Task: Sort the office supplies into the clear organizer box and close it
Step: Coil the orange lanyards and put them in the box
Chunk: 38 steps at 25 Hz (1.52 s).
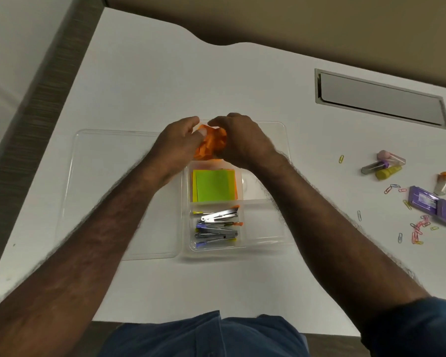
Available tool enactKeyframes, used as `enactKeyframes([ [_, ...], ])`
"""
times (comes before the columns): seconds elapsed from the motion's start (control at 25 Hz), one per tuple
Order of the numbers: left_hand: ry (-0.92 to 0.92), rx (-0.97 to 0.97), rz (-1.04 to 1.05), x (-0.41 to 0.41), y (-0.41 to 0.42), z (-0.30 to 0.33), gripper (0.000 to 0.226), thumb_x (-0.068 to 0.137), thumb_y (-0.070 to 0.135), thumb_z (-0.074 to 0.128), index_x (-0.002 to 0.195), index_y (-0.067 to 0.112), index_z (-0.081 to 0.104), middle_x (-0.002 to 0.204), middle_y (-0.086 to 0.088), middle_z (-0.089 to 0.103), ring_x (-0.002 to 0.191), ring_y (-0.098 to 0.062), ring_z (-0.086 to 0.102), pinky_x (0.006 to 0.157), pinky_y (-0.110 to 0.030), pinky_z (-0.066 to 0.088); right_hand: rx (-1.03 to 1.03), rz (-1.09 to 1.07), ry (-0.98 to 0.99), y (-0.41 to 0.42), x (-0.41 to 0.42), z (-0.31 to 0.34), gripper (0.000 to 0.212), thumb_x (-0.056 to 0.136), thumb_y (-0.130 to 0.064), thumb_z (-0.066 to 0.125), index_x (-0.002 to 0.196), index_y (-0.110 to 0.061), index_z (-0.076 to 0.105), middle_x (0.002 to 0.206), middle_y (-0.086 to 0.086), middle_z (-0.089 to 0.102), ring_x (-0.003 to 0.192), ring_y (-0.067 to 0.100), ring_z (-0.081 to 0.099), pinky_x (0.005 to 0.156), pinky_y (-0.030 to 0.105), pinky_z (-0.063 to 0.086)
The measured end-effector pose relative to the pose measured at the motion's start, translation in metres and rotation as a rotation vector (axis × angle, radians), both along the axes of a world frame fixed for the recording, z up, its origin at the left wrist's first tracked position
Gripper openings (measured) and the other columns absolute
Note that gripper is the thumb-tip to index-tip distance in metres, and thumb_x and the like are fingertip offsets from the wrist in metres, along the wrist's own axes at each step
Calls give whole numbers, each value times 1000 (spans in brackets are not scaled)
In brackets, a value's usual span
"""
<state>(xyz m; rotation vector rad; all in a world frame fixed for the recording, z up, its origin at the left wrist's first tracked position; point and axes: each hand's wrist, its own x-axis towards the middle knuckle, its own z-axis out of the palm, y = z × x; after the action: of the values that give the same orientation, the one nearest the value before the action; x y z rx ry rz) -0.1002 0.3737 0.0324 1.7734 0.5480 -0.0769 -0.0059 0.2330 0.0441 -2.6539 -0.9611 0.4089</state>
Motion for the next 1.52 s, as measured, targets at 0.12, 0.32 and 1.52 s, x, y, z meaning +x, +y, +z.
enactKeyframes([
  [0.12,-61,350,-90,-11,8,-6,42,103,18,60,145,11,58,147,-10,60,136,-23,56,116,-37,43,16,-47,-23,-5,0,0,66,76,-32,89,136,-27,65,125,2,68,112,24,64,89,34,53],
  [0.32,-171,517,-286,-16,5,-4,33,95,13,64,124,0,71,121,-20,73,113,-37,68,102,-33,48,60,-97,-116,-17,0,-4,37,83,-26,81,120,-22,77,113,5,69,100,25,66,85,36,56],
  [1.52,-516,812,-321,21,-293,-7,19,95,23,62,111,24,73,109,7,74,108,-23,64,92,-40,40,378,-697,-114,-336,-16,-7,33,93,-45,73,121,-27,71,120,-9,73,109,11,66,95,38,57],
])
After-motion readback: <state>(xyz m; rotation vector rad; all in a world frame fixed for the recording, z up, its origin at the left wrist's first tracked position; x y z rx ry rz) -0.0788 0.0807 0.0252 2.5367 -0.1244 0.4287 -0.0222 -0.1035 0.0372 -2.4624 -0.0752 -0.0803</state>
